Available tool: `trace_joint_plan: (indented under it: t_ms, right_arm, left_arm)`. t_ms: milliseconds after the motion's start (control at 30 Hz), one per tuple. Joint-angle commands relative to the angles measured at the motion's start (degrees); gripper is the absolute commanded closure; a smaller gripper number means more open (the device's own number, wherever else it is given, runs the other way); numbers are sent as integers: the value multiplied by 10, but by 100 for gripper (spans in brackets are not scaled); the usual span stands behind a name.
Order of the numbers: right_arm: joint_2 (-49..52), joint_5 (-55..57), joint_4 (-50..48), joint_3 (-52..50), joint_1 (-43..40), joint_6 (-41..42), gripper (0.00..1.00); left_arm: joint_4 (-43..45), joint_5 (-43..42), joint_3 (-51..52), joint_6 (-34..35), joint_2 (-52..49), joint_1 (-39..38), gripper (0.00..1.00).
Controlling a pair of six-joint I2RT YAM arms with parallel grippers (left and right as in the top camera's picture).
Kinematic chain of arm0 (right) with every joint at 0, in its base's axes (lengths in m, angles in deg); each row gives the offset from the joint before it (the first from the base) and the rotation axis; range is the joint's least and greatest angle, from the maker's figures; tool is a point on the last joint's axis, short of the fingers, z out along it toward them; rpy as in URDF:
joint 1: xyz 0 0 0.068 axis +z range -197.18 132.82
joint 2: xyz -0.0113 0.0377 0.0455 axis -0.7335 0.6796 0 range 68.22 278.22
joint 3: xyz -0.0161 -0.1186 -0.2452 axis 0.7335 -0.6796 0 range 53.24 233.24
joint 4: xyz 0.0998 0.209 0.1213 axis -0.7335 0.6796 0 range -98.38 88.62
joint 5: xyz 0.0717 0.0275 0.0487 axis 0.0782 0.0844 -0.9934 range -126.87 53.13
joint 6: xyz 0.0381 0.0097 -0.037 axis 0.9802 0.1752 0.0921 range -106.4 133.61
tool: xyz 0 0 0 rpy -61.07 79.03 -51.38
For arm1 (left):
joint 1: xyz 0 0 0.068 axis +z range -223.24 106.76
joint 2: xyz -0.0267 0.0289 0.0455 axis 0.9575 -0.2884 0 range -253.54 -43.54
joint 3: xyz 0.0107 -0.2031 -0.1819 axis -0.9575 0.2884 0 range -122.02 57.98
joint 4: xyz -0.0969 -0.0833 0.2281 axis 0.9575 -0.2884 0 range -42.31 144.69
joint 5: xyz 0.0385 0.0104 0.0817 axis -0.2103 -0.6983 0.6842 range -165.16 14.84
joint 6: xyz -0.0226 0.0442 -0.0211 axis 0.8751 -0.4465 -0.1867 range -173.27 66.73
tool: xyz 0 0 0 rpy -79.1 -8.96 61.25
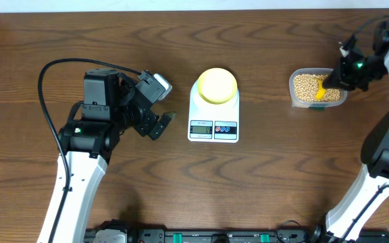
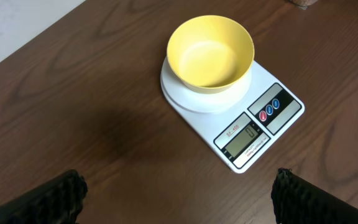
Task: Scoop item into bowl and weigh 50g on scale
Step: 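Drag the yellow scoop through the soybean tub with the right gripper to fill it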
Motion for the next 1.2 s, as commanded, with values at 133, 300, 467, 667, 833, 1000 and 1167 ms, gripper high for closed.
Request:
trace_joint_plan:
  t_ms: [133,300,467,667,833,1000,1167]
  right_arm:
    - [1,-106,12,-1,-46,-18,99]
    - [1,-127,15,-1,-76,-22,99]
    - [1,-143,27,-1,-109,-41,99]
    - [1,-181,55,-1,-140,-86,99]
    - [1,-187,82,0,-153,-118,99]
    - [1,-191,97,-1,-155,-132,99]
    - [1,-219,98,0,-155,-138,99]
  left_arm:
    - [2,4,7,7,3,3,3]
    - [2,4,7,7,3,3,3]
    - [2,4,7,7,3,3,3]
    - [2,4,7,7,3,3,3]
    - [2,4,7,7,3,3,3]
    - [2,4,7,7,3,3,3]
    - [2,4,7,7,3,3,3]
